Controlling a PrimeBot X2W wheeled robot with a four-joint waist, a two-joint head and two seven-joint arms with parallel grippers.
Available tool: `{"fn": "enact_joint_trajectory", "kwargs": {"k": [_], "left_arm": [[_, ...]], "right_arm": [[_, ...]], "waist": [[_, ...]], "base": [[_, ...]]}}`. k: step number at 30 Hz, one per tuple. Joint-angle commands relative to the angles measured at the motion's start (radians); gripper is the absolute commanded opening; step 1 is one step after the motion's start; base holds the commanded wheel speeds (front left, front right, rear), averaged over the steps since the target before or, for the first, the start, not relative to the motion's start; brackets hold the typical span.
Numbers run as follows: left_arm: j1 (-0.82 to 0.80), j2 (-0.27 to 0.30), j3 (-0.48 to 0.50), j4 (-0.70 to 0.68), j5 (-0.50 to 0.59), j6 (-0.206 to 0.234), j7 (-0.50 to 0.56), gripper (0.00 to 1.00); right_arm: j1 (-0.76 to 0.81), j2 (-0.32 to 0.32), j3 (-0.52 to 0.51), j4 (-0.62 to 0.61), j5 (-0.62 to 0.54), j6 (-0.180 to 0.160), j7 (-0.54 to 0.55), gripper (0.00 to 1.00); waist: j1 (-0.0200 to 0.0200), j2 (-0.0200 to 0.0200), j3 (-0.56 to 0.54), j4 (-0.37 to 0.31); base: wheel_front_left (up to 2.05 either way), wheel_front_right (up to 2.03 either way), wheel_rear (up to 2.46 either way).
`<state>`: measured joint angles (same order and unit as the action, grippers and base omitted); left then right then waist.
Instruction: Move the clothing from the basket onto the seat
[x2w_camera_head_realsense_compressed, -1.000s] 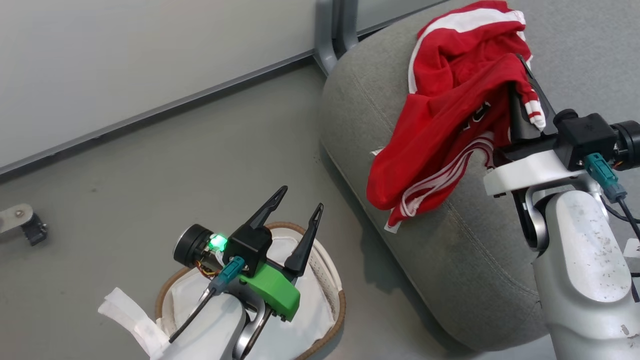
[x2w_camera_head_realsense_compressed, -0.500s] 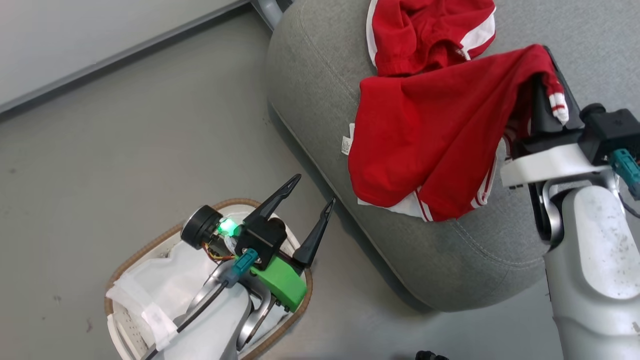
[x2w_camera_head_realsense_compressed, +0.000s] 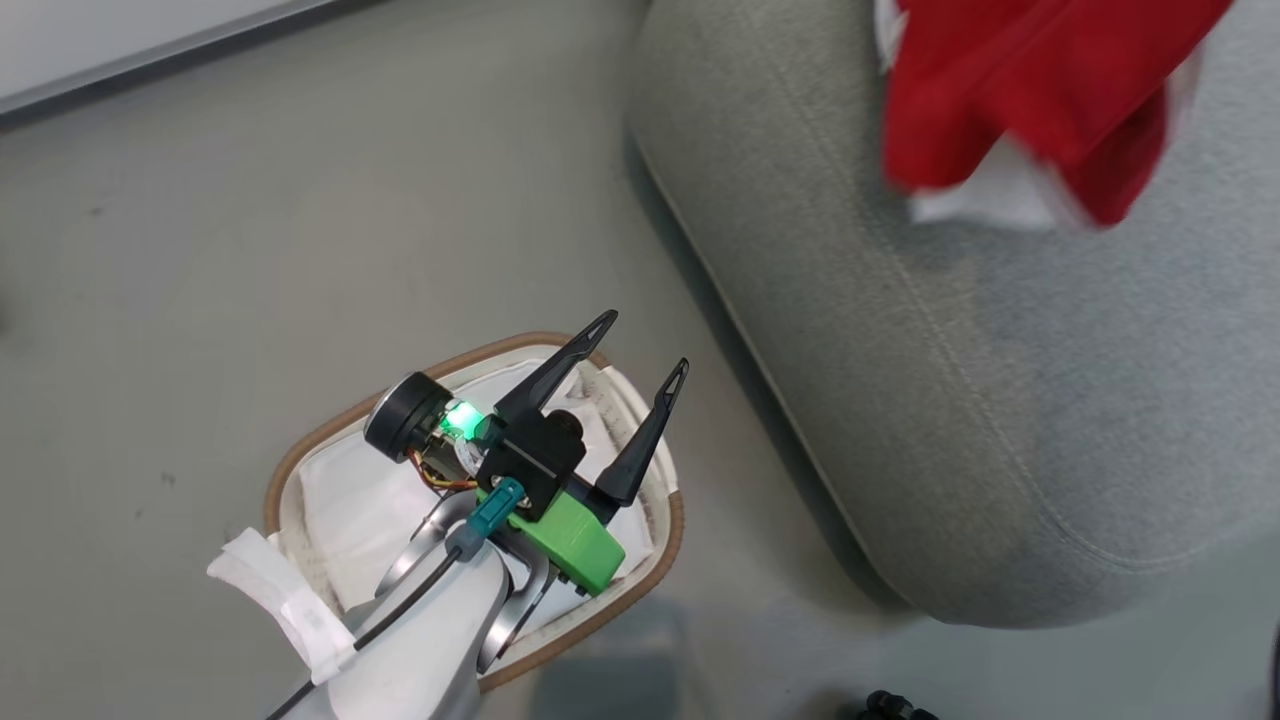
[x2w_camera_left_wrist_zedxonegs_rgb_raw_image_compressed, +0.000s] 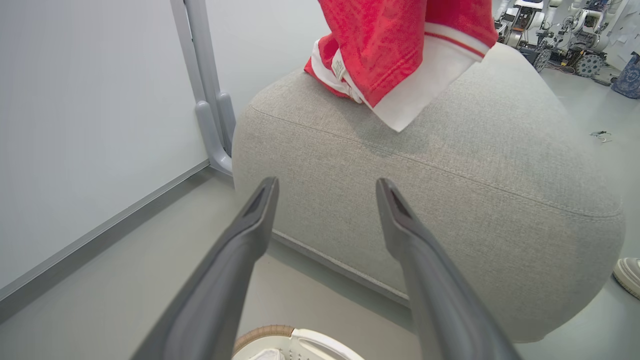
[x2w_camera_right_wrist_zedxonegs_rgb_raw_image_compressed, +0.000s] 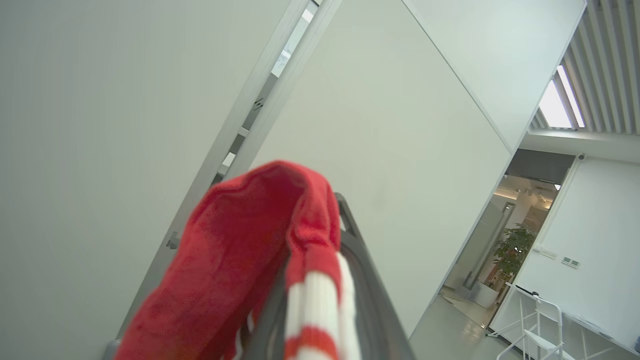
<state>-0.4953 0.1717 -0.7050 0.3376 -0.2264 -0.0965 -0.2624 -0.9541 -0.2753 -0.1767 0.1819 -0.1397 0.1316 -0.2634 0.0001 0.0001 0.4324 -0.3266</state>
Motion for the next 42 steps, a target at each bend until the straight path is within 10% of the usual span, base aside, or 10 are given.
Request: {"fn": "enact_joint_trajectory", "kwargs": {"k": [1, 14, 31, 34, 36, 42], "left_arm": [[-0.014, 0.002, 0.006, -0.005, 0.008, 0.004, -0.004, 1.0], [-0.028, 0.005, 0.017, -0.04, 0.042, 0.014, -0.004, 1.0], [-0.037, 0.022, 0.016, -0.057, 0.069, 0.012, -0.004, 1.0], [-0.038, 0.023, 0.014, -0.059, 0.068, 0.01, -0.004, 1.0], [-0.036, 0.024, 0.014, -0.061, 0.065, 0.01, -0.004, 1.0], [-0.024, 0.016, 0.015, -0.056, 0.053, 0.009, -0.004, 1.0]], "right_arm": [[-0.047, -0.037, -0.027, 0.0, -0.014, -0.002, -0.002, 0.0], [-0.182, -0.281, -0.187, 0.226, -0.036, -0.002, 0.025, 0.0], [0.079, -0.041, -0.291, 0.421, -0.11, -0.002, -0.003, 0.0], [0.114, -0.004, -0.288, 0.399, -0.124, -0.002, -0.003, 0.38], [0.129, 0.013, -0.283, 0.384, -0.128, -0.002, -0.003, 0.92], [0.175, 0.048, -0.249, 0.336, -0.13, -0.002, -0.003, 1.0]], "waist": [[-0.0001, -0.0001, 0.047, 0.073], [-0.0001, -0.0001, 0.143, 0.197], [-0.0001, -0.0001, 0.187, 0.184], [-0.0001, -0.0001, 0.181, 0.173], [-0.0001, -0.0001, 0.175, 0.165], [-0.0001, -0.0001, 0.145, 0.143]], "base": [[0.0, 0.0, 0.0], [0.0, 0.0, 0.0], [0.0, 0.0, 0.0], [0.0, 0.0, 0.0], [0.0, 0.0, 0.0], [0.0, 0.0, 0.0]]}}
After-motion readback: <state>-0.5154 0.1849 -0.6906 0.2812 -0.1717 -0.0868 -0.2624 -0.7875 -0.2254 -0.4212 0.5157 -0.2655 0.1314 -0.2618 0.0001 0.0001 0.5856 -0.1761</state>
